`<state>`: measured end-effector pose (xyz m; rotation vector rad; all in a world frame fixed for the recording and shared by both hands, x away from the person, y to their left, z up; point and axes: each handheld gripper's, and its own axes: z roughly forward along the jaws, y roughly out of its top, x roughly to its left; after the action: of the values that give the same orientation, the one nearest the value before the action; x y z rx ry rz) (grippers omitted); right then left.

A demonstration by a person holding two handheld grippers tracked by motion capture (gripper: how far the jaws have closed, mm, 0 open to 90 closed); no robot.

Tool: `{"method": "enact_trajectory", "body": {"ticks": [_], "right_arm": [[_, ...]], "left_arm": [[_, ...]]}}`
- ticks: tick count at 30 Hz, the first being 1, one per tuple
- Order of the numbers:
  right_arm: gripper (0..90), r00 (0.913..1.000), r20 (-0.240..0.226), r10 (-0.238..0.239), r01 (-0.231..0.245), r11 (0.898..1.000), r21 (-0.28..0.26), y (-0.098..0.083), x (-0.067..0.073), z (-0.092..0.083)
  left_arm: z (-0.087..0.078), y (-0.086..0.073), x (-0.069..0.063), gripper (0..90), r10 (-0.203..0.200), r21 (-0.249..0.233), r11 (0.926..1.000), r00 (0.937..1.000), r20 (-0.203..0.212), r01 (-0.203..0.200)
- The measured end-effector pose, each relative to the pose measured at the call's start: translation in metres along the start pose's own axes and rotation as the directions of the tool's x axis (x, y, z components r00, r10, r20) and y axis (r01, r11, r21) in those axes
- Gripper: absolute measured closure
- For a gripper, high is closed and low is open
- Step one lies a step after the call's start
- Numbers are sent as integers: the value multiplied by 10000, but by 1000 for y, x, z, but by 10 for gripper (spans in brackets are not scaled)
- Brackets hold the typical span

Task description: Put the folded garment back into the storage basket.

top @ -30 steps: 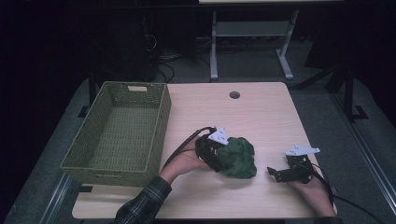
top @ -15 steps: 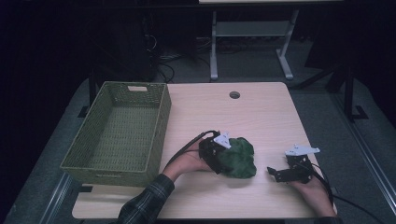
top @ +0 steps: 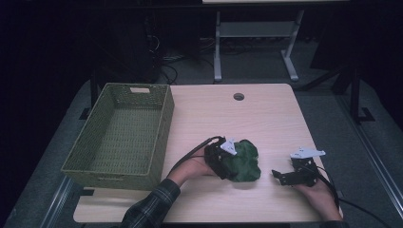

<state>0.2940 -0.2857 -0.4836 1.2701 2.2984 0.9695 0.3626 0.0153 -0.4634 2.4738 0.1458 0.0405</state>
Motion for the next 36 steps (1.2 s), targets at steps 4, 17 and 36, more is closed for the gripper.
{"method": "enact_trajectory", "body": {"ticks": [4, 17, 36], "right_arm": [[25, 10000, 8, 3, -3, 10000, -4, 0, 0, 0], [26, 10000, 14, 6, -6, 10000, -10, 0, 0, 0], [26, 10000, 17, 15, -15, 10000, -9, 0, 0, 0]], "left_arm": [[-1, 2, 0, 247, -27, 138, 9999, 10000, -58, 28], [-7, 6, 2, 613, -448, 492, 9978, 9989, 141, 440], [-26, 13, -1, 682, -926, 265, 9953, 9957, -104, 928]]}}
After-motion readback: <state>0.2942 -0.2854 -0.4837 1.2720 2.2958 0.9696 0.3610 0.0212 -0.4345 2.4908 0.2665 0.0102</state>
